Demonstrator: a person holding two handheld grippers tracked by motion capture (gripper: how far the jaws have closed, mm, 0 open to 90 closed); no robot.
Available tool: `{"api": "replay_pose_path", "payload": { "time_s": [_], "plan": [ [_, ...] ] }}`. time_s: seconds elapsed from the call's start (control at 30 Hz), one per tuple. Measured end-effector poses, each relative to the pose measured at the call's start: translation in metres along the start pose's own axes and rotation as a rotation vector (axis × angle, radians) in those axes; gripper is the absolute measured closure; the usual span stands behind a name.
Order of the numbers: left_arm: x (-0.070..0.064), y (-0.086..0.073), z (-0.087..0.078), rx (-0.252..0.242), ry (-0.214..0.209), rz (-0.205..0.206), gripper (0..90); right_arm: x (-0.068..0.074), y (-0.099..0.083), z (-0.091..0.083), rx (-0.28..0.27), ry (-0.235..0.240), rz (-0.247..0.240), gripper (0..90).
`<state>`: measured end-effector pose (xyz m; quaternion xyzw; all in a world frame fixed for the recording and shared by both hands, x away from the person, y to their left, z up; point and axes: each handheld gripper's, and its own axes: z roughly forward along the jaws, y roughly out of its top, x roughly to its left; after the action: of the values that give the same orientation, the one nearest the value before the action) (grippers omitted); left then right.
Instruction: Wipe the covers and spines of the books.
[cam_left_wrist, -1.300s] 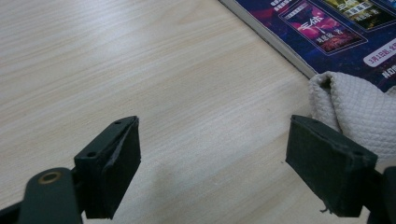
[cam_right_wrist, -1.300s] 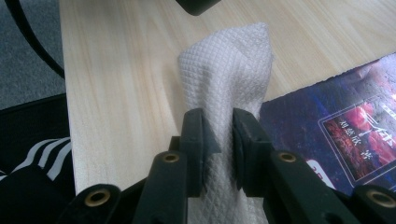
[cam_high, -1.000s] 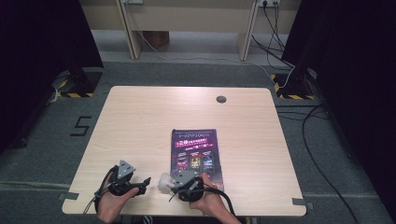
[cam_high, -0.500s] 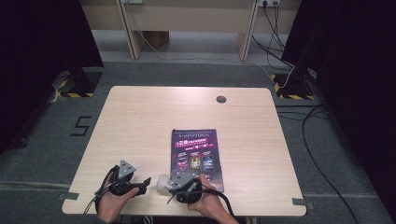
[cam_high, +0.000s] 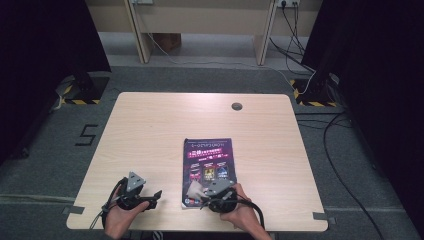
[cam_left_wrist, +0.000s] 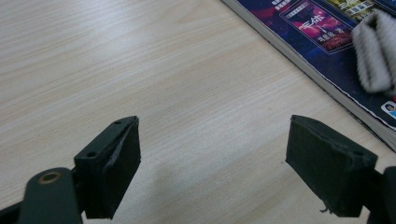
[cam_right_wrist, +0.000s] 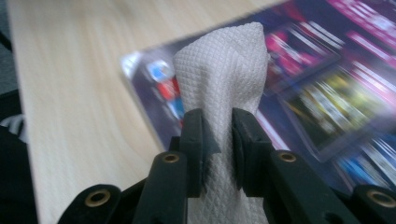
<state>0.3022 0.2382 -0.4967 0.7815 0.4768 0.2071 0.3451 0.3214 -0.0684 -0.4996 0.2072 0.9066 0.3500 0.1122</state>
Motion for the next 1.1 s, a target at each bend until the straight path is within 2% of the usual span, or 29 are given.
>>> {"api": "replay_pose_path", "payload": {
  "time_s": [0.17,0.33,0.47,0.67,0.83,1.07,1.1],
  "plan": [
    [-0.001,0.000,0.000,0.002,-0.003,0.004,17.4,-0.021,-0.017,-0.015,0.008,-0.068,0.053,75.8],
    [-0.001,0.000,0.000,0.003,-0.005,0.008,17.4,-0.032,-0.028,-0.024,0.007,-0.108,0.081,75.8],
    [-0.002,0.000,0.001,0.006,-0.008,0.012,17.4,-0.028,-0.030,-0.026,0.009,-0.114,0.073,75.8],
    [-0.002,0.000,0.001,0.007,-0.010,0.012,17.4,-0.018,-0.034,-0.030,-0.002,-0.077,0.064,75.5],
    [-0.002,0.000,0.001,0.008,-0.012,0.017,17.4,-0.013,-0.038,-0.034,-0.007,-0.067,0.055,75.5],
    [-0.003,0.000,0.002,0.010,-0.013,0.018,17.4,-0.015,-0.042,-0.037,-0.008,-0.063,0.068,75.7],
    [-0.003,0.000,0.002,0.011,-0.016,0.020,17.4,-0.018,-0.043,-0.038,-0.011,-0.078,0.066,75.7]
  ]
}}
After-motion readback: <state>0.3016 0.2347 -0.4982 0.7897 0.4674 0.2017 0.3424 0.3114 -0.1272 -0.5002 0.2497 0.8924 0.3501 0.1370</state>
